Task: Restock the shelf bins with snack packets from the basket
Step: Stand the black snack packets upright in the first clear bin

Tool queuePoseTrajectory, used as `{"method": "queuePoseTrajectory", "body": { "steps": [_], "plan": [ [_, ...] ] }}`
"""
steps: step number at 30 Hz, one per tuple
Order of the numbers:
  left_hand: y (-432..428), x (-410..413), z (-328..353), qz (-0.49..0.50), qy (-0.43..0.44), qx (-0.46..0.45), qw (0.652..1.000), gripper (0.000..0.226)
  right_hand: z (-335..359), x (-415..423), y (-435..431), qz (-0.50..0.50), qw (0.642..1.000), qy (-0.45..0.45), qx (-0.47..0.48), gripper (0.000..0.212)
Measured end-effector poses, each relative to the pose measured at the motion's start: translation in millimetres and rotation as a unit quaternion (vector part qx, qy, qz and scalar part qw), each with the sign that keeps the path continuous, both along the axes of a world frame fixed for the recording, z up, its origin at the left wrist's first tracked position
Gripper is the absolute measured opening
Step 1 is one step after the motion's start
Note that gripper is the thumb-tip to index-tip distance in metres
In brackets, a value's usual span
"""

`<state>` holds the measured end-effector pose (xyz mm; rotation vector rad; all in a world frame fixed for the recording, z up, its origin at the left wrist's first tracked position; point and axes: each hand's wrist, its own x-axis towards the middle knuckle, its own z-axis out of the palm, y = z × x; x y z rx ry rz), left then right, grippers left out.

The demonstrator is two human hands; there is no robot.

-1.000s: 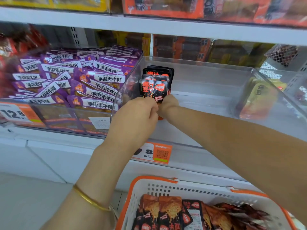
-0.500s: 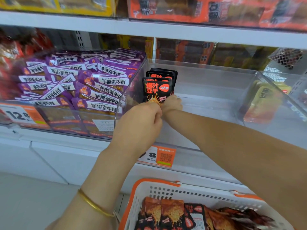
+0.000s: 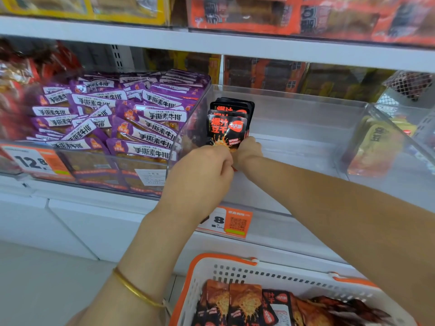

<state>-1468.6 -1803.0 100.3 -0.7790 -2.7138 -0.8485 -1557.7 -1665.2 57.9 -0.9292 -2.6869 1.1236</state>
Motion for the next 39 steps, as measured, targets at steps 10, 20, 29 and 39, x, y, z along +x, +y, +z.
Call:
{"method": "queuePoseTrajectory", "body": {
  "steps": [10,20,29,39],
  "plan": [
    [-1,3,0,-0.001,0.034,0.006,0.999,0.019,1,0,1,0.019,0.999,-0.01,0.037,0.053],
    [-5,33,-1,-0.005,0.147,0.063,0.987,0.028,45,46,12,0.14,0.987,-0.044,0.061,0.03],
    [14,123,-66,-0.118,-0.038,-0.038,0.992,0.024,45,278,45,0.264,0.952,-0.016,-0.153,0.008],
    [45,129,-123,-0.158,-0.034,-0.224,0.961,0.022,-174,327,77,0.31,0.81,-0.471,0.158,0.031]
  ]
}}
